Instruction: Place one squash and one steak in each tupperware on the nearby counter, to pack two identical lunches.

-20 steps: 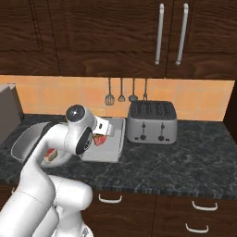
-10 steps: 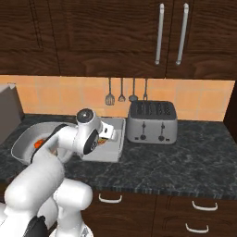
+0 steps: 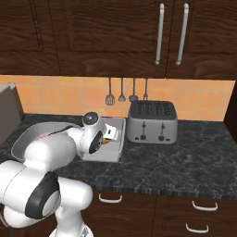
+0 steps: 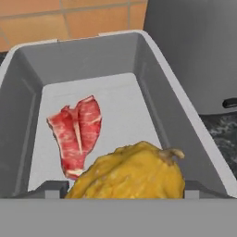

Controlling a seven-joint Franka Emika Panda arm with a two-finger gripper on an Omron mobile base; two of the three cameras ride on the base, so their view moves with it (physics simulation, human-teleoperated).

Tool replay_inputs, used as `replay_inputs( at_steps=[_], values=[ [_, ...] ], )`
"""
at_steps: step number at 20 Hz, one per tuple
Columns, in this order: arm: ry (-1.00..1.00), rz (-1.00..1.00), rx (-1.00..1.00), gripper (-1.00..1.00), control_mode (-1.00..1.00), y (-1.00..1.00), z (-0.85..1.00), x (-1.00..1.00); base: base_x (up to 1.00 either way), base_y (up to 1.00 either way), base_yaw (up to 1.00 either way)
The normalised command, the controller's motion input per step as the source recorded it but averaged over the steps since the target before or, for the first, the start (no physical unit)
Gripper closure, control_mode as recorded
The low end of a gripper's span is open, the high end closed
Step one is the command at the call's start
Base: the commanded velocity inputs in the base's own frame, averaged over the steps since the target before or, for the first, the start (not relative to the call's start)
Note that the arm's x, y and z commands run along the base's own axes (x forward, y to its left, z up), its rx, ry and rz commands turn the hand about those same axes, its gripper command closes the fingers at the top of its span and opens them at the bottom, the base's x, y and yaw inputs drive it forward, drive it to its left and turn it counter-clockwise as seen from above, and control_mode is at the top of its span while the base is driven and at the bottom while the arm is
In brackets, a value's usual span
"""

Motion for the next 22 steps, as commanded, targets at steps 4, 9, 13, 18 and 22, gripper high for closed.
replay_inputs(
  at_steps=[4,9,13,18,22],
  values=[
    [-0.01,0.00,0.00,-1.00,-1.00,0.00,-0.27,0.63,0.00,0.00,0.00],
    [-0.01,0.00,0.00,-1.00,-1.00,-0.01,-0.21,0.76,0.00,0.00,0.00],
    [0.00,0.00,0.01,-1.00,-1.00,-0.21,0.14,-0.03,0.00,0.00,0.00],
    [-0.14,0.00,0.01,-1.00,-1.00,-0.07,0.93,-0.42,0.00,0.00,0.00],
    [-0.22,0.00,0.00,-1.00,-1.00,-0.01,1.00,-0.81,0.00,0.00,0.00]
  ],
)
